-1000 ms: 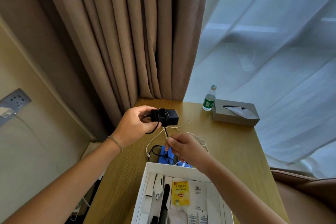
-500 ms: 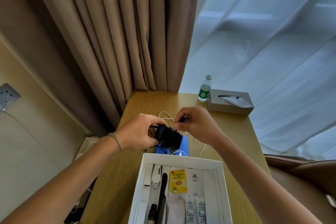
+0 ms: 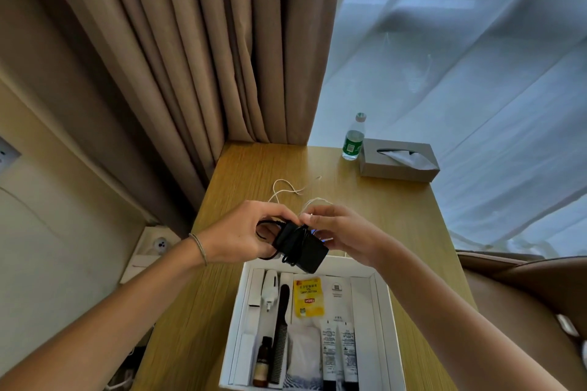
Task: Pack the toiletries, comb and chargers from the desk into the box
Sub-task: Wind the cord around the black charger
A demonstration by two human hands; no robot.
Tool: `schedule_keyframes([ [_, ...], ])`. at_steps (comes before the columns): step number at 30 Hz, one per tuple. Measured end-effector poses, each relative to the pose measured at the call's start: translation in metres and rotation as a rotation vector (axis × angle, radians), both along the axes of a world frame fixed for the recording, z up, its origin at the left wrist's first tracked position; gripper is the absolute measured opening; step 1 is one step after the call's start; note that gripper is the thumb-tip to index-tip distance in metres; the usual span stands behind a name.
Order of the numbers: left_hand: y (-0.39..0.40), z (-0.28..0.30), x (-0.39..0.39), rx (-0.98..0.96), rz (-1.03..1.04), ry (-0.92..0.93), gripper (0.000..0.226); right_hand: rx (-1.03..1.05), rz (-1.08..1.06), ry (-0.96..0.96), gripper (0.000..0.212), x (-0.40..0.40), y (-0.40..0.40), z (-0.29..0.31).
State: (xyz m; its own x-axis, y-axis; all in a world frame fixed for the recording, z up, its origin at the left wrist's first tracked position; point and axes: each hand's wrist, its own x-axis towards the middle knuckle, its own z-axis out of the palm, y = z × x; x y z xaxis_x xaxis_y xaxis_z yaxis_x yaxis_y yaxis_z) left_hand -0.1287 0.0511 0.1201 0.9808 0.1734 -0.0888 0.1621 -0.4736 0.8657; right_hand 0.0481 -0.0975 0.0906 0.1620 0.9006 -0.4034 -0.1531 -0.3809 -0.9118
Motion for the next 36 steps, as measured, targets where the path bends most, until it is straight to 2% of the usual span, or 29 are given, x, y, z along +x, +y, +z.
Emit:
schedule_keyframes([
  [2,-0.002,-0.006,0.0,-0.013,0.032,-0.023,0.056,-0.095,0.061,0.179,0.041,-0.002,-0.006,-0.001],
  [4,-0.004,-0.015,0.001,0.0,0.065,-0.052,0.057,-0.138,0.128,0.282,0.05,-0.005,-0.01,-0.002],
  [6,-0.007,-0.026,0.001,0.053,0.073,-0.071,0.059,-0.153,0.101,0.275,0.051,-0.006,-0.015,-0.008],
  [11,-0.012,-0.067,0.0,0.125,0.133,-0.043,0.071,-0.16,-0.127,0.216,0.04,-0.005,-0.037,-0.037],
  [15,-0.015,-0.099,-0.013,0.185,0.369,-0.072,0.061,-0.204,-0.206,0.059,0.026,-0.001,-0.06,-0.056],
  [17,-0.014,-0.115,-0.021,0.307,0.496,-0.087,0.051,-0.218,-0.193,-0.036,0.026,-0.005,-0.069,-0.066],
  [19,-0.013,-0.129,-0.027,0.401,0.58,-0.082,0.045,-0.237,-0.168,-0.214,0.032,-0.015,-0.075,-0.077],
  [22,-0.011,-0.144,-0.034,0.461,0.584,-0.01,0.04,-0.283,-0.134,-0.462,0.051,-0.034,-0.079,-0.093],
  [28,-0.013,-0.156,-0.039,0.413,0.545,0.031,0.039,-0.33,0.181,-0.65,0.074,-0.069,-0.087,-0.121],
  [33,-0.013,-0.153,-0.039,0.405,0.547,0.03,0.035,-0.433,0.374,-0.864,0.075,-0.088,-0.089,-0.138],
  [36,-0.013,-0.154,-0.039,0.418,0.544,0.031,0.033,-0.497,0.502,-1.113,0.073,-0.091,-0.092,-0.141],
])
